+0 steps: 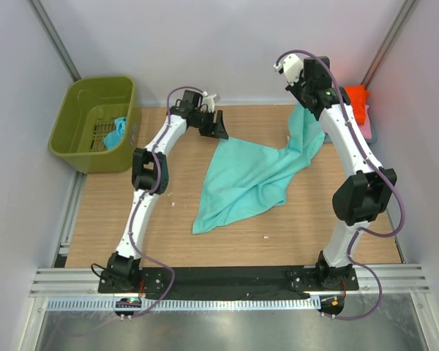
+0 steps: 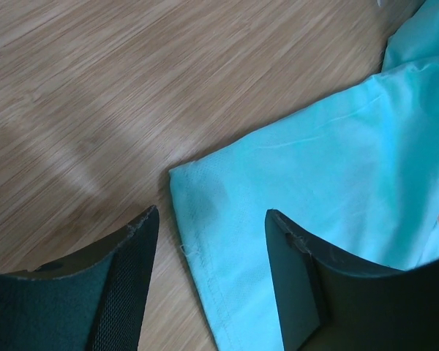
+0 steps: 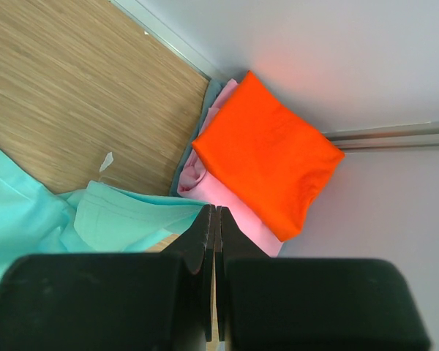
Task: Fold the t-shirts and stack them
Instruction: Flatten the tshirt out
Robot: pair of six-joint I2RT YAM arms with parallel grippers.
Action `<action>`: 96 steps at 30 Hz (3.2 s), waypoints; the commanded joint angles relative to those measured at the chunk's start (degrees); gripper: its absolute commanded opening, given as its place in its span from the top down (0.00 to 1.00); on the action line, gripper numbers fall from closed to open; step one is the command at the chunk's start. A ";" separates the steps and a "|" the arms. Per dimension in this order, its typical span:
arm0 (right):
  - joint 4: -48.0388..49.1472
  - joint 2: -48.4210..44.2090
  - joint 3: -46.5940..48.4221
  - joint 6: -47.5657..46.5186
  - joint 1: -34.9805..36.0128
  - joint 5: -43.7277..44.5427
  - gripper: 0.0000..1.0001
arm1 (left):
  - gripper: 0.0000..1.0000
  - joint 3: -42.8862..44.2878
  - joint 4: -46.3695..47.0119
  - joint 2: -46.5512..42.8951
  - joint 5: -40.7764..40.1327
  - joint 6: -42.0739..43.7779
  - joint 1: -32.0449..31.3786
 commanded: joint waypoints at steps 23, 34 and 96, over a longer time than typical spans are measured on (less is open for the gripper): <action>1.05 -0.46 -0.39 -1.39 1.41 3.56 0.99 | 1.00 4.41 5.50 4.14 -1.38 -2.53 -0.79; 5.70 -5.37 3.21 3.18 0.97 10.84 0.99 | 1.00 -5.66 4.85 -27.43 -6.11 8.70 2.72; -4.75 -34.03 14.73 11.79 -2.99 1.71 0.99 | 1.00 -34.78 -2.33 -90.52 -22.83 26.48 6.16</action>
